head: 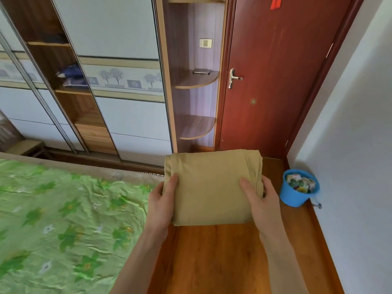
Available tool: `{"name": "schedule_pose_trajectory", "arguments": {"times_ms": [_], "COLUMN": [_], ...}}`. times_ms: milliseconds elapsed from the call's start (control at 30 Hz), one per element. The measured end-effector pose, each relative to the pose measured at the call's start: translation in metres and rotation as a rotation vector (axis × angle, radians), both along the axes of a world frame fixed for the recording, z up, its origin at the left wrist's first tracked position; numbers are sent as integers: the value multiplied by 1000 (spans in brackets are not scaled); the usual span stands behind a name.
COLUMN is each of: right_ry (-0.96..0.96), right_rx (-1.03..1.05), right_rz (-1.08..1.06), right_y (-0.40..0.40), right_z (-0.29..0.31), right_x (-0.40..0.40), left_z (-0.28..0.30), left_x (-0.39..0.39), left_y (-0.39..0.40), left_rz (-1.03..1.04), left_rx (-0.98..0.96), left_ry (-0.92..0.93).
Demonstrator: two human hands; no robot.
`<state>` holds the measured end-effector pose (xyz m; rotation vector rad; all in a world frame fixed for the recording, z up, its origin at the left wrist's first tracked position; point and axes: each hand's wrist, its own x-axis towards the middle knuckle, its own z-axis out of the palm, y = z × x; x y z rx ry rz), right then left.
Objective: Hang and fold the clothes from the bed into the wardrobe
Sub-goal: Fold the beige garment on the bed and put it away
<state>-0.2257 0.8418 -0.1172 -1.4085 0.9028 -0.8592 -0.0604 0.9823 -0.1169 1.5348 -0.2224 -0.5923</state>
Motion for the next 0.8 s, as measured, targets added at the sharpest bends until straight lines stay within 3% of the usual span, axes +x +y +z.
{"name": "schedule_pose_trajectory", "arguments": {"times_ms": [400, 800], "right_ry": [8, 24], "right_rx": [50, 45], "right_rz": [63, 224], "right_y": [-143, -276], "right_z": [-12, -17], "right_x": [123, 343], "left_z": [-16, -27], "left_x": [115, 314], "left_y": [-133, -245], "left_rz": [123, 296], "left_rx": [60, 62], "left_ry": [20, 29]}}
